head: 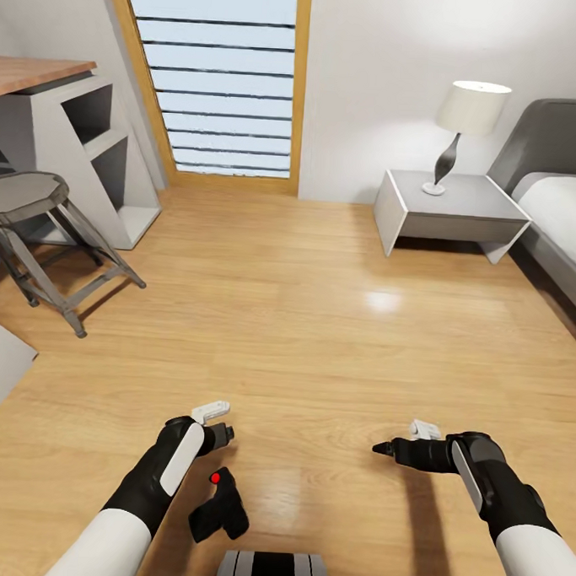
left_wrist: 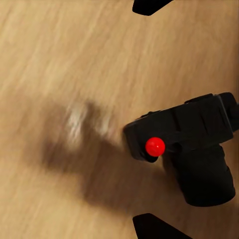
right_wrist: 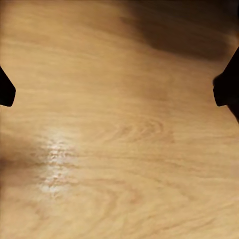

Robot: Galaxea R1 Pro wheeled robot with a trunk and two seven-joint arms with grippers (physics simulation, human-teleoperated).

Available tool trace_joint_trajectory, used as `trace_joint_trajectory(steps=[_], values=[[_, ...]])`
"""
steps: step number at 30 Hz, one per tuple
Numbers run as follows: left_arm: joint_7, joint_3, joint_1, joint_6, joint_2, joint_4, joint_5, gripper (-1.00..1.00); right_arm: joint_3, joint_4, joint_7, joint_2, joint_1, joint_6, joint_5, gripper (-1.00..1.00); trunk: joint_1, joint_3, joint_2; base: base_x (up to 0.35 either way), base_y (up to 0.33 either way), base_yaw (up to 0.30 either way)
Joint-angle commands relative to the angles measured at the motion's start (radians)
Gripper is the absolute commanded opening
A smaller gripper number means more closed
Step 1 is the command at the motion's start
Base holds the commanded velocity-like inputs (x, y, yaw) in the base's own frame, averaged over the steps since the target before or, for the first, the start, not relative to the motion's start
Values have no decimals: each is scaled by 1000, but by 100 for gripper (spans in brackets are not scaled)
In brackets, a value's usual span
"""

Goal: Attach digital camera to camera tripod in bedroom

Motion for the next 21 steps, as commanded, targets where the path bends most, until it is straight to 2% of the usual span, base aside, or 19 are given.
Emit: trace_joint_trajectory(steps=[1, 5, 12, 21], values=[[9, -2, 0, 2, 0, -1, 11, 100, -2, -1, 0, 0, -1, 7, -4, 100, 0, -1, 0, -4, 3, 0], [10, -3, -1, 2, 0, -2, 10, 100, -2, 0, 0, 0, -1, 7, -4, 100, 0, -1, 0, -46, 2, 0], [10, -3, 0, 2, 0, -2, 10, 100, -2, 1, -1, 1, -1, 7, -4, 100, 0, -1, 0, -161, 0, 0], [10, -3, 0, 1, 1, -1, 10, 100, -2, 1, -1, 0, 0, 7, -4, 100, 0, -1, 0, -26, 0, 0]])
